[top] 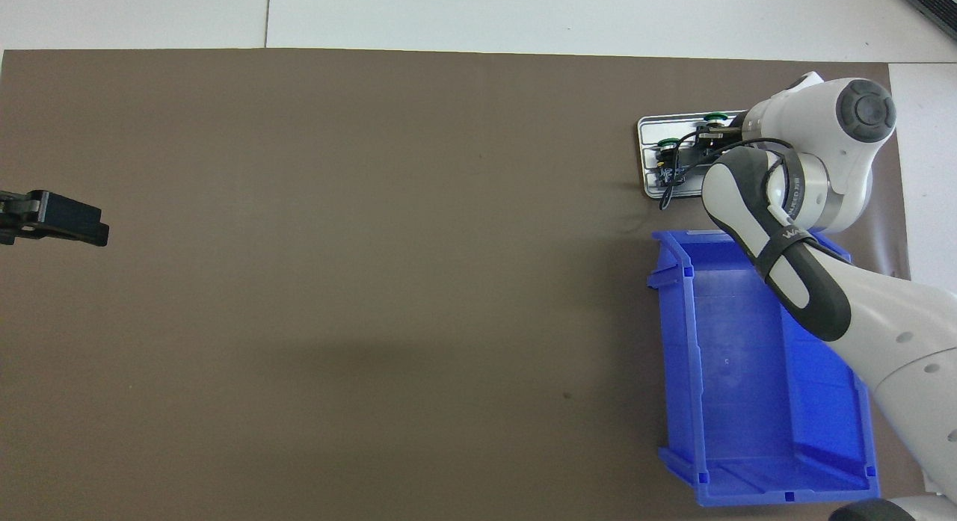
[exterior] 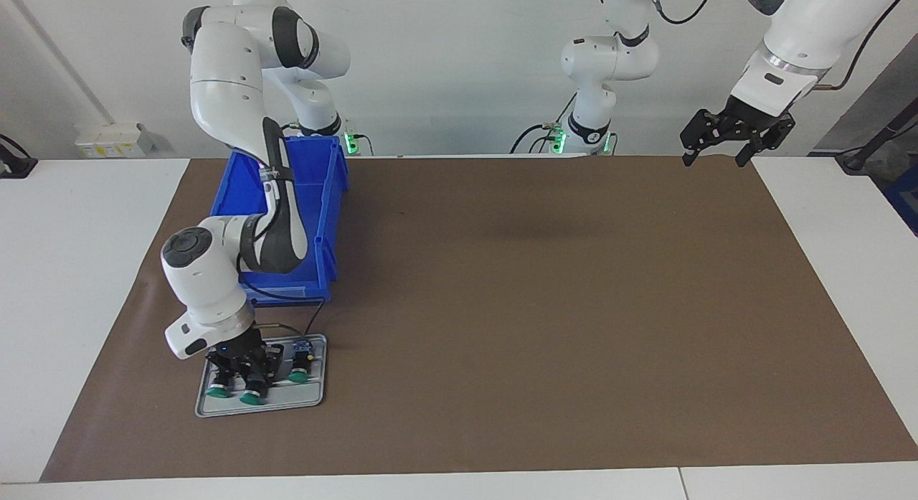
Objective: Place and press button with both arms
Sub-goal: 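Grasp the green button with the right gripper and lift it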
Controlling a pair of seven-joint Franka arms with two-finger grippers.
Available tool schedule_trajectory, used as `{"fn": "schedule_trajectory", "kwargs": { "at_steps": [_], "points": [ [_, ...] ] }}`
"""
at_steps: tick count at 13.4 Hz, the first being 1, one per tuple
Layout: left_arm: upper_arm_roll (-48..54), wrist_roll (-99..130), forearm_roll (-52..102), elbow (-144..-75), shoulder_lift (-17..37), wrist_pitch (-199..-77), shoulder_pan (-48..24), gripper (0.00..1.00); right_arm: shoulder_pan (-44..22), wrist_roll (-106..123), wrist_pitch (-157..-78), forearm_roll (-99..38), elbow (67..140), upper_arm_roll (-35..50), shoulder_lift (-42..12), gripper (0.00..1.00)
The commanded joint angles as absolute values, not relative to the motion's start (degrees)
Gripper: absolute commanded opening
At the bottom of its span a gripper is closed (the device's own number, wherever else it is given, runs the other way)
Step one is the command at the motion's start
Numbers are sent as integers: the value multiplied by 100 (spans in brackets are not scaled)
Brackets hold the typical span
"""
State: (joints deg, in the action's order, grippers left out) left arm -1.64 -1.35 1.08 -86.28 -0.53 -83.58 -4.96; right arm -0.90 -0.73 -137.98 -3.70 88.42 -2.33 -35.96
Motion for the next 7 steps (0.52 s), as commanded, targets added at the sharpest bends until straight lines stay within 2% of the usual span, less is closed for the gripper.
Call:
{"fn": "schedule_trajectory", "kwargs": {
  "at_steps": [1, 3, 7],
  "points": [
    [-149, -211, 79, -8710, -132, -8323, -475, 100, -158, -419, -12616, -396, 8019, -246, -3472, 0],
    [-149, -211, 79, -8710, -132, -8323, -475, 100, -167, -1366, -12087, -378, 7639, -255, -3323, 0],
    [-149, -211, 79, -8710, -132, -8323, -475, 100, -622, -3913, -11796, -378, 7585, -272, -2945, 0]
  ]
}}
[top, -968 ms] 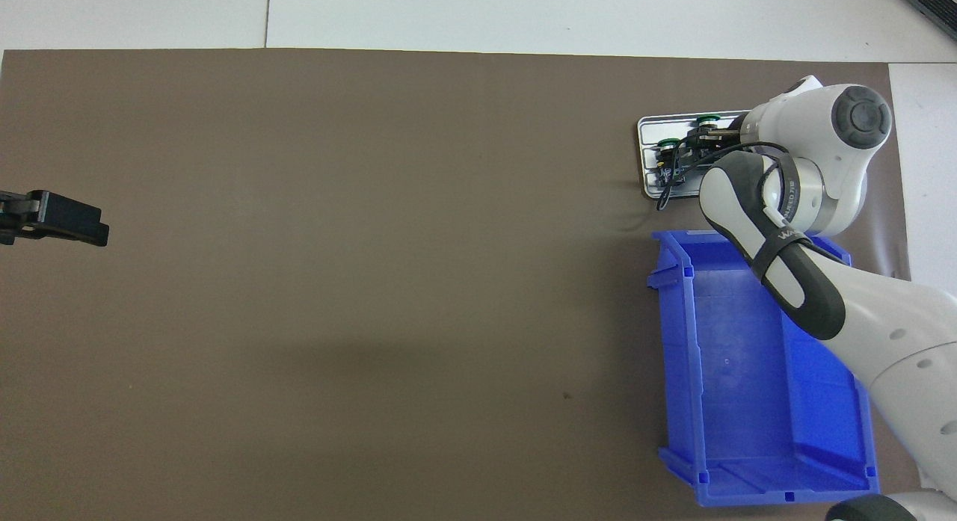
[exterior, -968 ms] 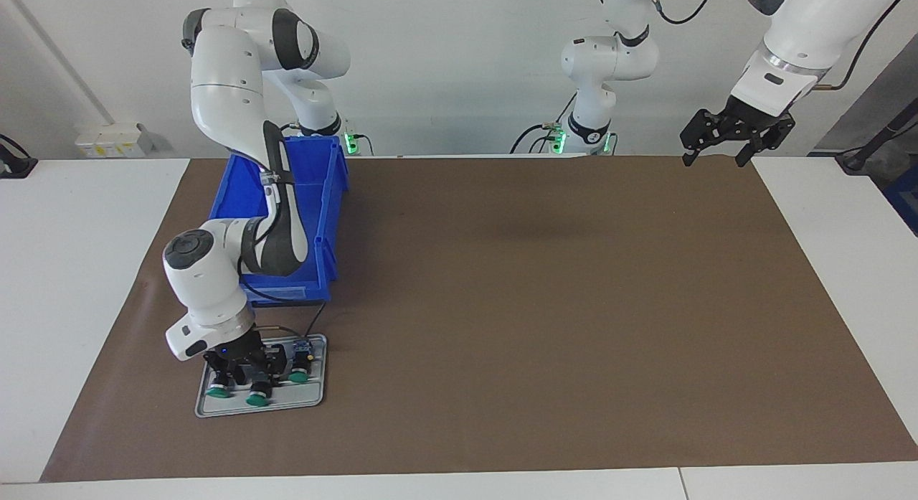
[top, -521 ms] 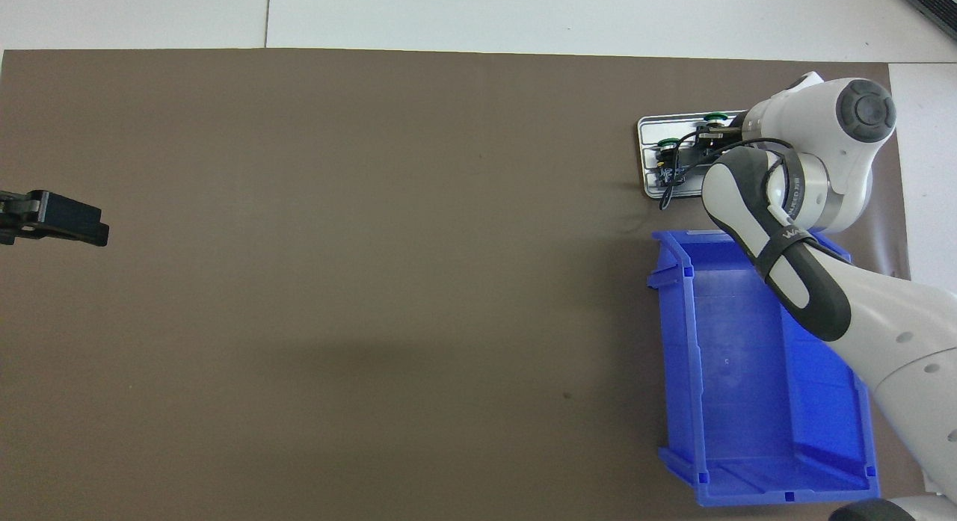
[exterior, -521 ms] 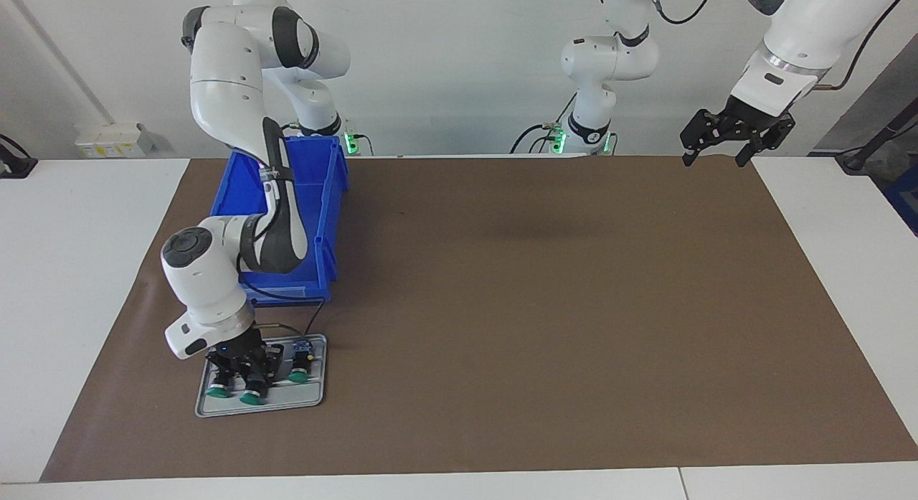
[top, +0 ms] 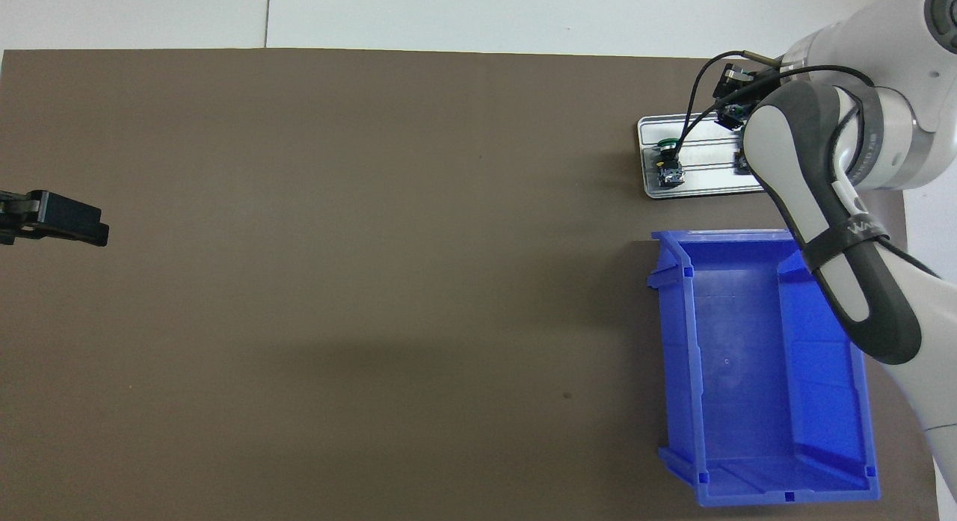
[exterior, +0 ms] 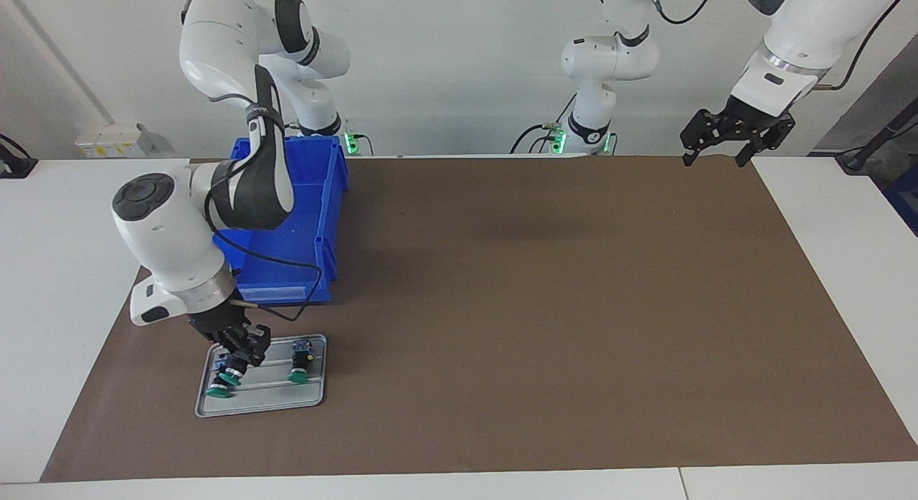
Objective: Place and press button with both arms
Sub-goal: 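Carry the green button to the table center and lower it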
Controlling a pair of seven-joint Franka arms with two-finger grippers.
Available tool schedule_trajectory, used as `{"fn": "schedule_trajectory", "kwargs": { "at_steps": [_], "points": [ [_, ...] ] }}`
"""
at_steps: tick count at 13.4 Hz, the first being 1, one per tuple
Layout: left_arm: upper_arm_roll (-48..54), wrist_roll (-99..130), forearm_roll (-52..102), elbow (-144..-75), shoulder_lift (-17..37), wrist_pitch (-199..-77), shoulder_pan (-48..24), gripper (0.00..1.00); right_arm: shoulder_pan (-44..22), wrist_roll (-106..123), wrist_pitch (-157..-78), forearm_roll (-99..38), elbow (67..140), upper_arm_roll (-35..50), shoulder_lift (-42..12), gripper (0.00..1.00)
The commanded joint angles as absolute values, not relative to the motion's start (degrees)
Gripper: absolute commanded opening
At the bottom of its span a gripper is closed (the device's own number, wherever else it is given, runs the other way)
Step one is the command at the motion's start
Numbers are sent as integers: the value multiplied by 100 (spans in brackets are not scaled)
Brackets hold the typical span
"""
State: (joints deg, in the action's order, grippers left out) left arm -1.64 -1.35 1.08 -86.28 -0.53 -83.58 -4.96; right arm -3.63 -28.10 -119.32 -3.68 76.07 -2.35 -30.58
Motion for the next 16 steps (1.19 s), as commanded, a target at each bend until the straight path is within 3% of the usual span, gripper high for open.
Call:
{"fn": "schedule_trajectory", "kwargs": {
  "at_steps": [1, 12, 16],
  "points": [
    [-149, -211, 79, -8710, -132, -8323, -475, 100, -755, -4607, -11760, -282, 7594, -272, -2866, 0],
    [-149, -211, 79, -8710, -132, -8323, -475, 100, -3188, -11562, -11804, 914, 7963, -202, -2803, 0],
    [-149, -211, 79, -8710, -132, -8323, -475, 100, -4112, -13478, -11996, 1388, 7884, -193, -3417, 0]
  ]
}}
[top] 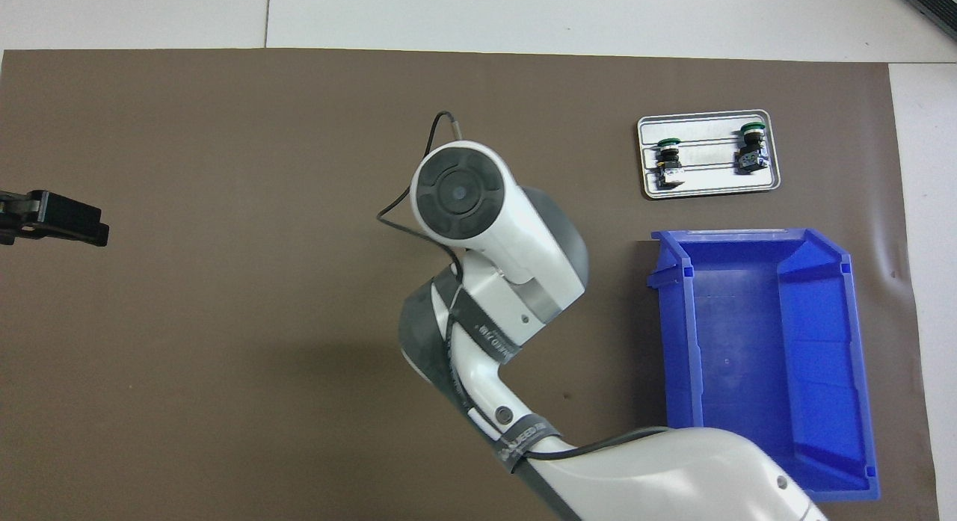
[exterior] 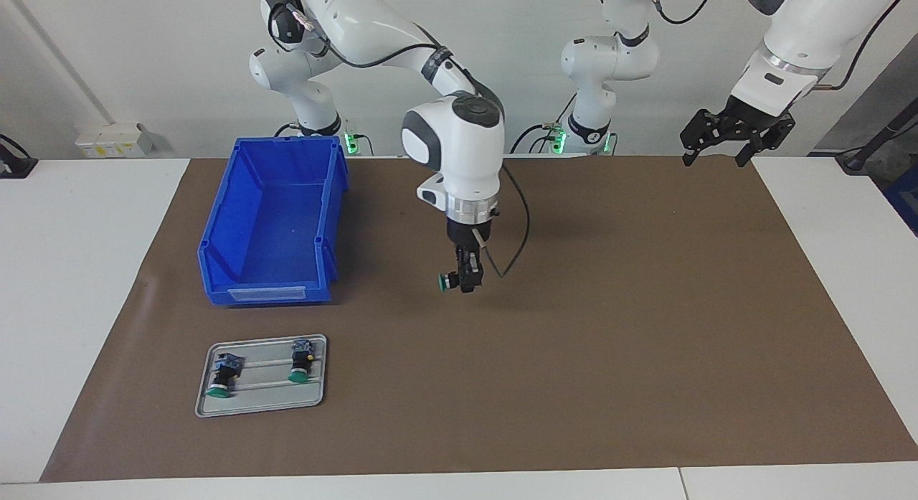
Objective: Place and press button with both arms
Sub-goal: 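Carry the green button to the table center and lower it, then open the right gripper and retract while the left gripper moves in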
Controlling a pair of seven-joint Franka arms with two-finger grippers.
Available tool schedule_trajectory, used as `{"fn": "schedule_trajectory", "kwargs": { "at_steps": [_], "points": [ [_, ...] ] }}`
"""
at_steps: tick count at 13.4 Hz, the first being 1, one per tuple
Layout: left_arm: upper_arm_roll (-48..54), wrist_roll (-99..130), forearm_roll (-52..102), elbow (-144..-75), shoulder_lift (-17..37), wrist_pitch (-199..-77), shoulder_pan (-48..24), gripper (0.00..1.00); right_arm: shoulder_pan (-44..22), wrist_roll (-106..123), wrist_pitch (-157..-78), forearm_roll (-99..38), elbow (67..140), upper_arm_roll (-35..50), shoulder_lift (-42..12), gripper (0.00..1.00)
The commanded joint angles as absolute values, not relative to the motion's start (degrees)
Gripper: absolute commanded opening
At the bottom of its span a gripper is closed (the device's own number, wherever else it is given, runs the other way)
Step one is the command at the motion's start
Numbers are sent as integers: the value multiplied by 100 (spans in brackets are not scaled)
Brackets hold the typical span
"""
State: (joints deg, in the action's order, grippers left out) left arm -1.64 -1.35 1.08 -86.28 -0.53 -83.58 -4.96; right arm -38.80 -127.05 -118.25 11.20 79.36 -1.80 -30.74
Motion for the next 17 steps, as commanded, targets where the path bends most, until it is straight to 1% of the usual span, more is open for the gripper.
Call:
{"fn": "schedule_trajectory", "kwargs": {
  "at_steps": [1, 4, 6, 8, 10, 11, 13, 14, 15, 17],
  "points": [
    [-149, -211, 79, -8710, -132, -8323, -475, 100, -4218, -13891, -12232, 1415, 7884, -193, -3549, 0],
    [-149, -211, 79, -8710, -132, -8323, -475, 100, -4368, -14106, -12541, 1380, 8015, -185, -3639, 0],
    [-149, -211, 79, -8710, -132, -8323, -475, 100, -4508, -14124, -12796, 1371, 8260, -185, -3630, 0],
    [-149, -211, 79, -8710, -132, -8323, -475, 100, -4509, -14142, -13042, 1371, 8603, -185, -3569, 0],
    [-149, -211, 79, -8710, -132, -8323, -475, 100, -4509, -14255, -13244, 1362, 8780, -185, -3533, 0],
    [-149, -211, 79, -8710, -132, -8323, -466, 100, -4509, -14317, -13263, 1371, 8789, -185, -3533, 12],
    [-149, -184, 79, -8710, -132, -8323, -501, 100, -4509, -14309, -13237, 1406, 8763, -185, -3533, 70],
    [-149, -193, 79, -8710, -132, -8323, -544, 100, -4517, -14239, -13115, 1450, 8702, -211, -3533, 96],
    [-141, -159, 79, -8701, -132, -8332, -554, 100, -4509, -14134, -13026, 1642, 8640, -220, -3525, 100],
    [-115, -210, 79, -8745, -149, -8349, -580, 100, -4404, -13704, -12999, 2047, 8543, -185, -3446, 100]
  ]
}}
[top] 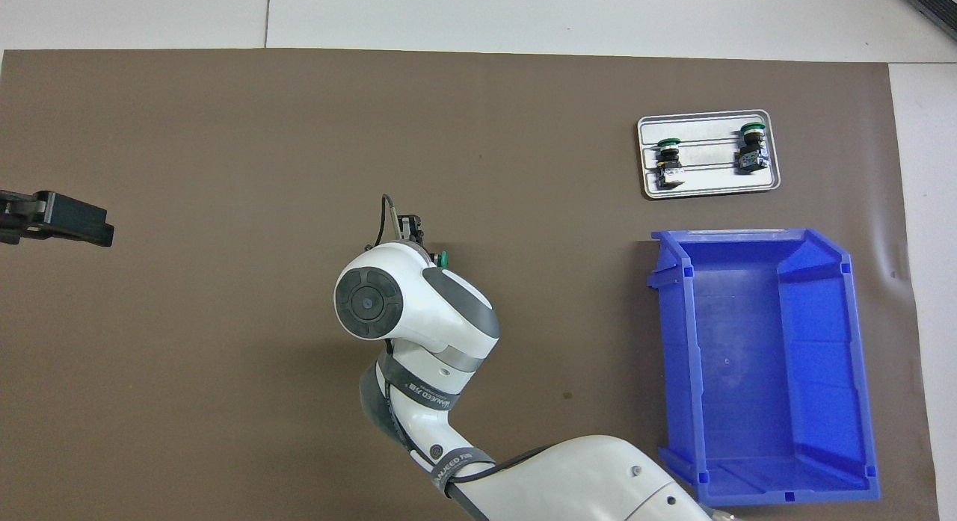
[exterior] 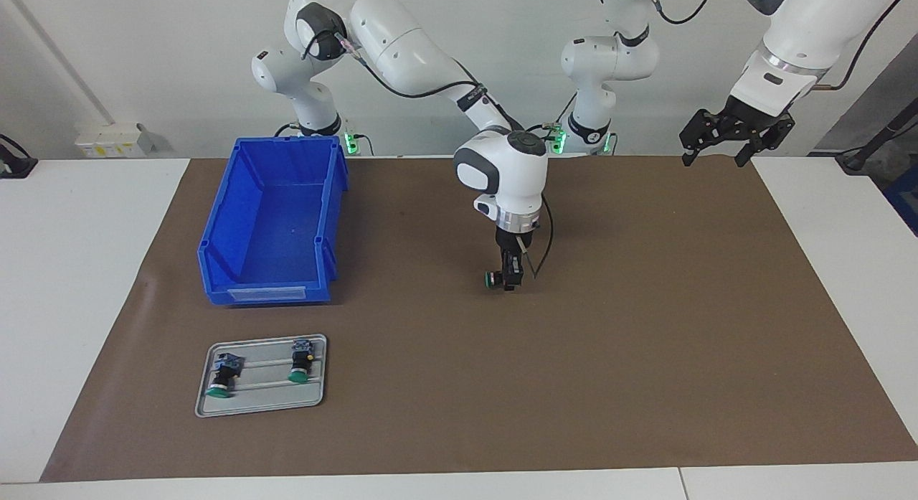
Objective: Place and press button with both arms
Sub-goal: 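Open the right gripper and retract while the left gripper moves in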
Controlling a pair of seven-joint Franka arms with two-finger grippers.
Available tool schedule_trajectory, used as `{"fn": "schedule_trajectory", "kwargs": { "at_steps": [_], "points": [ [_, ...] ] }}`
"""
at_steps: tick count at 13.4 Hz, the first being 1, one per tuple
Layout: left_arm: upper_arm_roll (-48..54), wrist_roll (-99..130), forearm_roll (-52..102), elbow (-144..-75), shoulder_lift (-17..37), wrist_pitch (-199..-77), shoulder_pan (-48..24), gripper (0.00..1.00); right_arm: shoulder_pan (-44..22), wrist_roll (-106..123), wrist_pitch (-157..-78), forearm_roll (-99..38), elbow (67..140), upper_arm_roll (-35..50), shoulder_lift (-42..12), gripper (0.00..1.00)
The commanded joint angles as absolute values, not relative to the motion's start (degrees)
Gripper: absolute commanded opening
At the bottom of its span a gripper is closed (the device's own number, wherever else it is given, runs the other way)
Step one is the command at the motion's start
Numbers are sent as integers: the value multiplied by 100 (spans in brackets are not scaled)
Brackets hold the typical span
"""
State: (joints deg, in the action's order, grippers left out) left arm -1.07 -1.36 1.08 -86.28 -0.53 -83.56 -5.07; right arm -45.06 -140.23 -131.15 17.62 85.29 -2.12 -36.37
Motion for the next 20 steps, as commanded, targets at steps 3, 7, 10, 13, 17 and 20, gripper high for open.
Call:
{"fn": "schedule_trajectory", "kwargs": {
  "at_steps": [3, 7, 10, 13, 17, 20],
  "points": [
    [-88, -438, 70, -8728, -123, -8612, -580, 100, -3939, -12826, -12885, 1908, 8657, -167, -2754, 100],
    [-35, -2271, 131, -8832, -158, -8595, -641, 78, -3210, -10728, -12385, 1153, 8649, -167, -2085, 100],
    [-9, -3451, 412, -9096, -255, -8648, -817, 78, -2683, -9101, -11998, 793, 8657, -167, -1698, 100],
    [-9, -4585, 571, -9630, -412, -9182, -1098, 80, -2006, -7213, -11384, 186, 8657, -176, -1232, 100],
    [-17, -6001, 694, -10510, -528, -10009, -1589, 82, -1285, -4946, -10602, 167, 8649, -167, -862, 100],
    [-17, -6275, 703, -10923, -326, -10579, -2028, 86, -836, -3415, -10048, 167, 8631, -176, -607, 100]
  ]
}}
